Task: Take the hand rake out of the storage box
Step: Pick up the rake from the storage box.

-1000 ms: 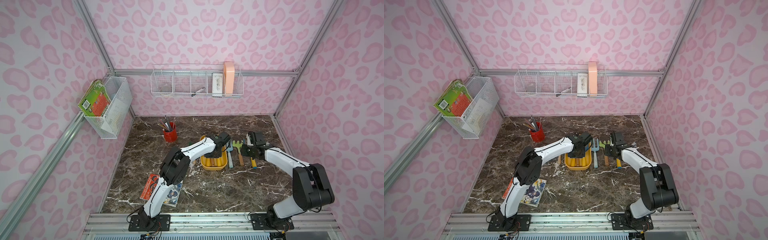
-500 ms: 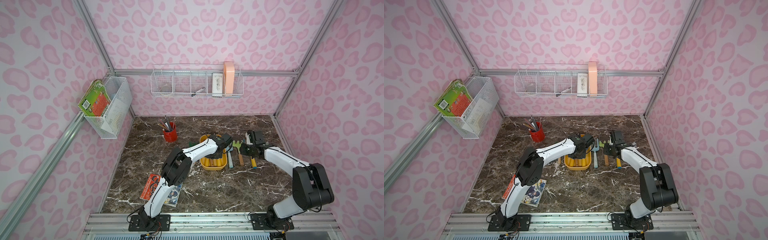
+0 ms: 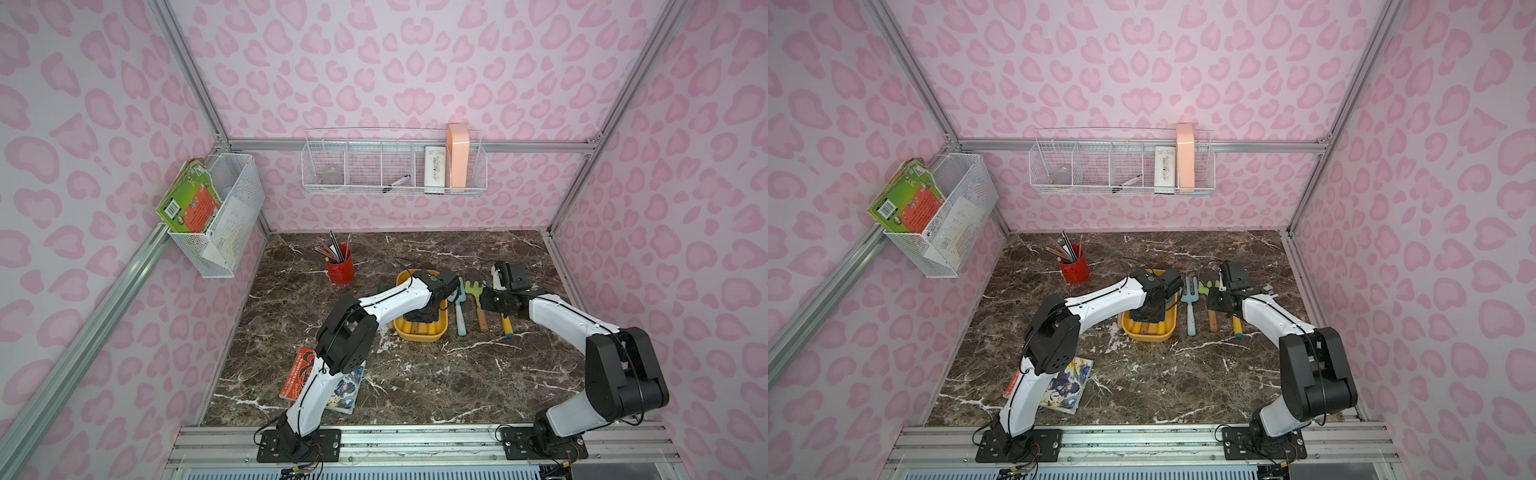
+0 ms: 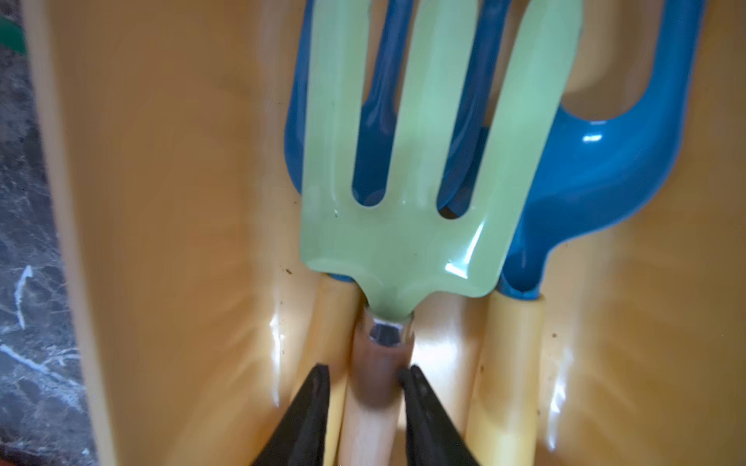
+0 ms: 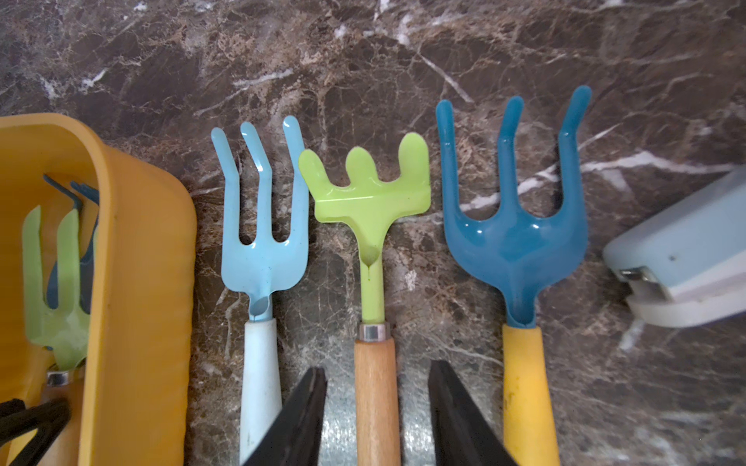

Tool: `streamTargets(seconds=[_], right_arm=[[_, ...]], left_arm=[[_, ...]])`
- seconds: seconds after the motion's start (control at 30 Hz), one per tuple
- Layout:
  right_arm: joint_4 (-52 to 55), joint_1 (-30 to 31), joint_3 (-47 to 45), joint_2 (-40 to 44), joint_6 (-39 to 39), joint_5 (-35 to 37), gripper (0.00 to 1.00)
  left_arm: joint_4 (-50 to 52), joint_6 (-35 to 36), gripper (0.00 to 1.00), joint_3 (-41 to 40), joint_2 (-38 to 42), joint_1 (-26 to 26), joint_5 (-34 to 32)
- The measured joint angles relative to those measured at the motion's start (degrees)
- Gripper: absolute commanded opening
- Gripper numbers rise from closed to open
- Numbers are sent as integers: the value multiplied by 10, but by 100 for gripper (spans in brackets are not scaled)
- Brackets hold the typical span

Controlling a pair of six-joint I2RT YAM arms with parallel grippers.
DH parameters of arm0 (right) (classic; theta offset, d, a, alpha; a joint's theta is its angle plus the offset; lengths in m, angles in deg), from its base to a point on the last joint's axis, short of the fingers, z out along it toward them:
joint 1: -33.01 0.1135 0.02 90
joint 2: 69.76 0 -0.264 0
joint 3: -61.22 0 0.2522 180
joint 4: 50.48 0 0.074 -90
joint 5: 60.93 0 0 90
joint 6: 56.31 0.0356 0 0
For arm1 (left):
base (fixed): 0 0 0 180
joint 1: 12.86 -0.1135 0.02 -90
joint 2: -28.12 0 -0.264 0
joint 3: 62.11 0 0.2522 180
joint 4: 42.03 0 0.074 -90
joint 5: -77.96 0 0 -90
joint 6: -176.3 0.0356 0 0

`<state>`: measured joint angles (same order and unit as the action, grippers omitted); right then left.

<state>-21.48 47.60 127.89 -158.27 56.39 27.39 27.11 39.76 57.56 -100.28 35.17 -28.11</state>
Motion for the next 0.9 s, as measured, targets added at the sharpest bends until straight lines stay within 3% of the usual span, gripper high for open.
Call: streamTargets(seconds=[0.23,0.5,0.9], right_arm=[[0,0,-4,0,2,0,44],[0,0,-6,1,1,0,44],[0,3,-2,-1,2,0,44]], left_arm=[[-14,0,38,-2,-17,-1,23],[-17,-7,25,-6,-20,-9,27],[-20,1,24,4,70,-20,18]])
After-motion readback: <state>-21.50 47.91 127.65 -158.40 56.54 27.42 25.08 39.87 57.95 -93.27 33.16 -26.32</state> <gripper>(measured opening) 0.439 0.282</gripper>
